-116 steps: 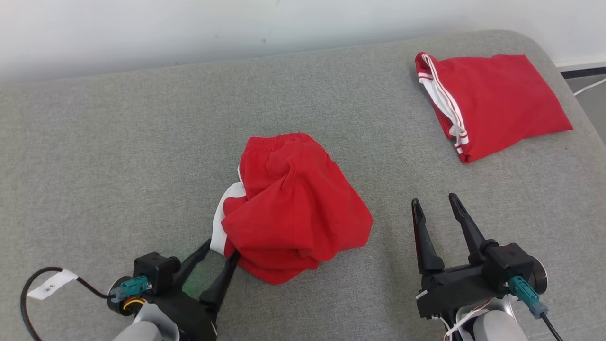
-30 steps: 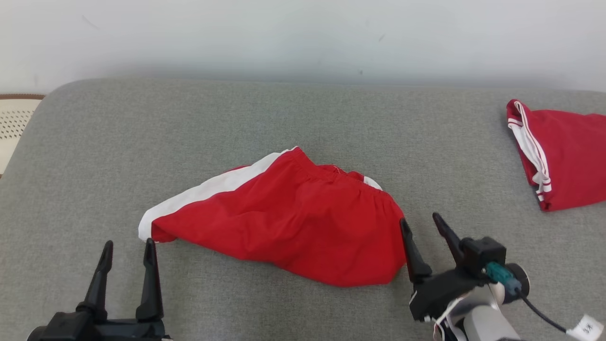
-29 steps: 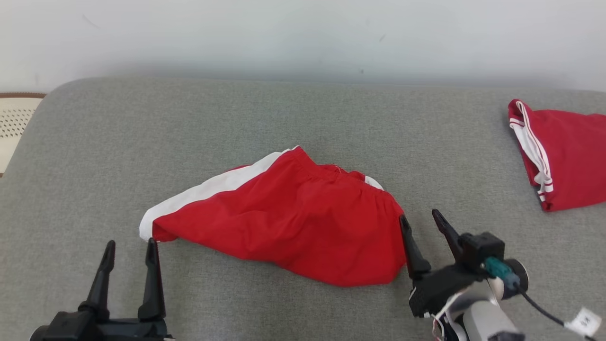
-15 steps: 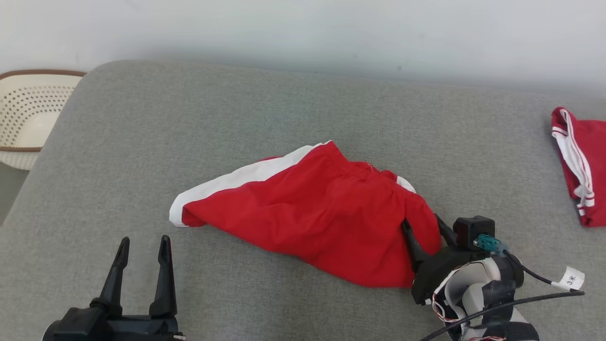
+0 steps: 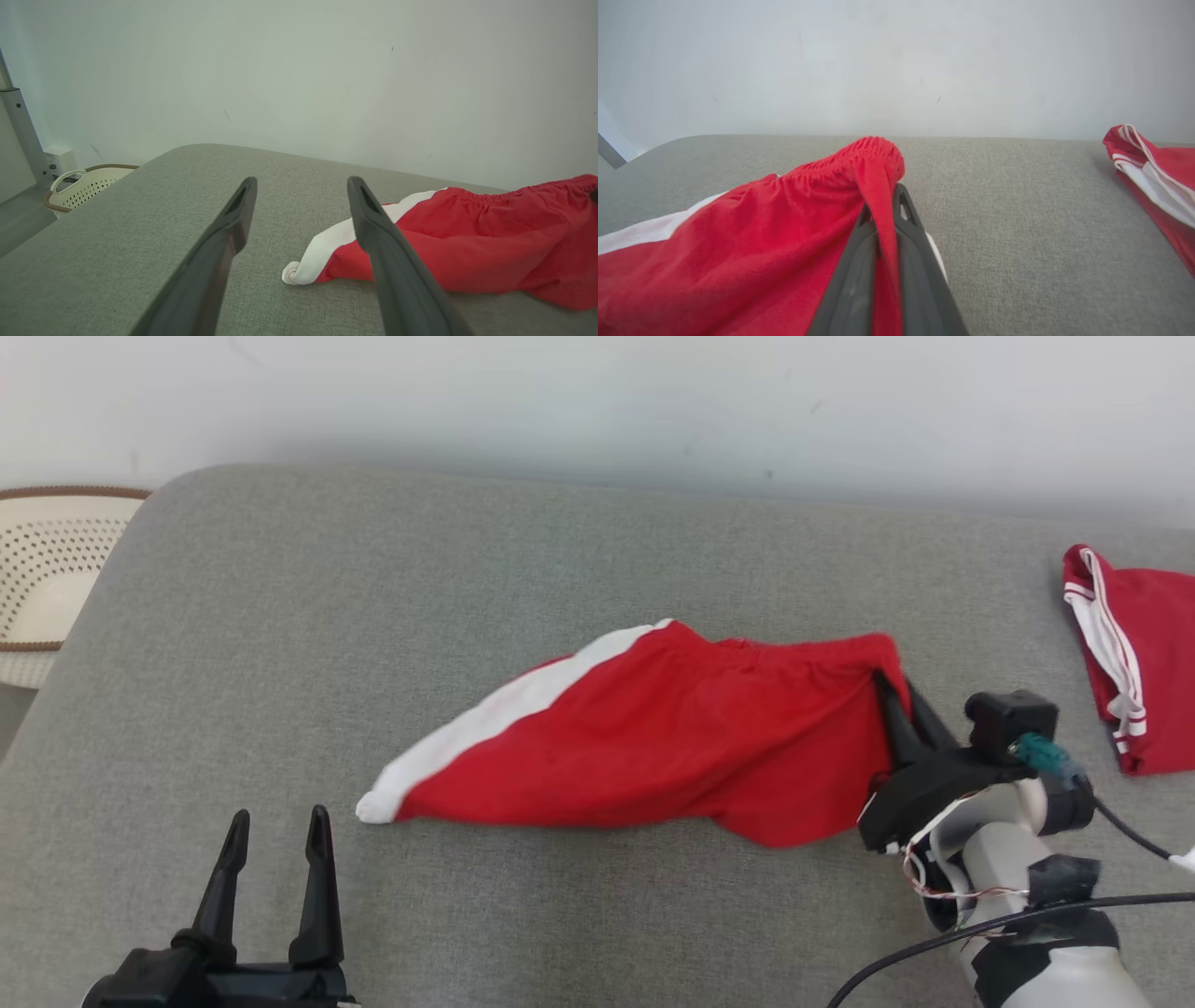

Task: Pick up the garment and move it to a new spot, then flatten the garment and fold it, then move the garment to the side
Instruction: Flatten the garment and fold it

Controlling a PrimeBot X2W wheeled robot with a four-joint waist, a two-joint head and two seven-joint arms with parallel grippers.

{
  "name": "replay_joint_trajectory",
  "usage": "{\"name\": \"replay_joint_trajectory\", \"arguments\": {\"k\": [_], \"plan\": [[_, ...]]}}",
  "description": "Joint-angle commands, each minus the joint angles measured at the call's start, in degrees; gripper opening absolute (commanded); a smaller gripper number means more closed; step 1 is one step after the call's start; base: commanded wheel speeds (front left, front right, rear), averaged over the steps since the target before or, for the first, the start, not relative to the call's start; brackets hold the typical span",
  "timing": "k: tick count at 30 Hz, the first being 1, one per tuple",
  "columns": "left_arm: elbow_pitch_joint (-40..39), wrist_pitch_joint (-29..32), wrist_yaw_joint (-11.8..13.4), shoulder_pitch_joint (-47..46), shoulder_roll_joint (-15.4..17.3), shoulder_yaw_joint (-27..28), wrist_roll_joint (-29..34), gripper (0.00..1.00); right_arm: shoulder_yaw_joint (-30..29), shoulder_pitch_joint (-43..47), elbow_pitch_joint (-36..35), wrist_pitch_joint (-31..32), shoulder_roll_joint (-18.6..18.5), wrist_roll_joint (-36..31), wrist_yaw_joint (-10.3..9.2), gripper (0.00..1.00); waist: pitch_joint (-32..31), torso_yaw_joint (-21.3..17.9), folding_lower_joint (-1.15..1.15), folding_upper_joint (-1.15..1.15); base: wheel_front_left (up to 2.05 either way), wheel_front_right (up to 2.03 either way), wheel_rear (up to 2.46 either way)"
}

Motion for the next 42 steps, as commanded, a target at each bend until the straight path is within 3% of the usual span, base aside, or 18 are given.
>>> {"name": "replay_joint_trajectory", "arguments": {"k": [1, 8, 20, 21, 23, 24, 25, 34, 42], "plan": [[0.17, -0.35, -0.27, 1.36, -0.08, 0.36, 0.54, 1.0, -1.09, 0.66, -2.71, -0.37, -0.6, -0.87, -0.04, 0.0, -0.87, -1.02, -0.01, 0.0, 0.0, 0.0, 0.0], [0.51, -0.35, -0.76, 2.71, -0.34, 1.01, 0.72, 1.0, -4.41, 9.58, -14.74, -0.37, -0.77, -1.95, -0.04, 0.0, -2.46, -2.51, -0.01, 0.0, 0.0, 0.0, 0.0], [0.72, -0.35, -1.0, 3.65, -0.48, 1.4, 0.26, 1.0, -7.35, 25.93, -27.24, 2.42, 0.19, -0.91, -0.04, 0.0, -2.58, -4.51, -0.01, 0.0, 0.0, 0.0, 0.0], [0.75, -0.35, -1.04, 3.57, -0.47, 1.35, 0.23, 1.0, -7.6, 26.73, -27.78, 3.08, 0.19, -1.0, -0.04, 0.09, -2.45, -4.71, -0.01, 0.0, 0.0, 0.0, 0.0], [0.93, -0.35, -1.17, 3.22, -0.49, 1.2, 0.25, 1.0, -7.81, 27.7, -28.64, 3.82, 0.3, -1.7, -0.04, 0.45, -2.26, -4.98, -0.01, 0.0, 0.0, 0.0, 0.0], [1.01, -0.35, -1.15, 3.02, -0.48, 1.14, 0.18, 1.0, -8.02, 28.17, -28.92, 4.18, 0.55, -1.79, -0.04, 0.92, -2.22, -5.09, -0.01, 0.0, 0.0, 0.0, 0.0], [1.06, -0.35, -1.11, 2.83, -0.48, 1.08, 0.06, 1.0, -8.19, 28.63, -29.24, 4.19, 0.51, -1.96, -0.04, 1.0, -2.2, -5.16, -0.01, 0.0, 0.0, 0.0, 0.0], [1.43, -0.35, -0.58, 2.84, -0.49, 0.69, -0.68, 1.0, -9.43, 29.2, -33.48, 3.25, 0.82, -3.56, -0.04, 1.0, -2.57, -5.03, -0.01, 0.0, 0.0, 0.0, 0.0], [1.37, -0.35, -0.58, 2.62, -0.5, 1.09, -0.68, 1.0, -4.35, 24.11, -33.4, 6.42, 0.1, -3.71, -0.04, 1.0, -2.4, -4.5, -0.01, 0.0, 0.0, 0.0, 0.0]]}}
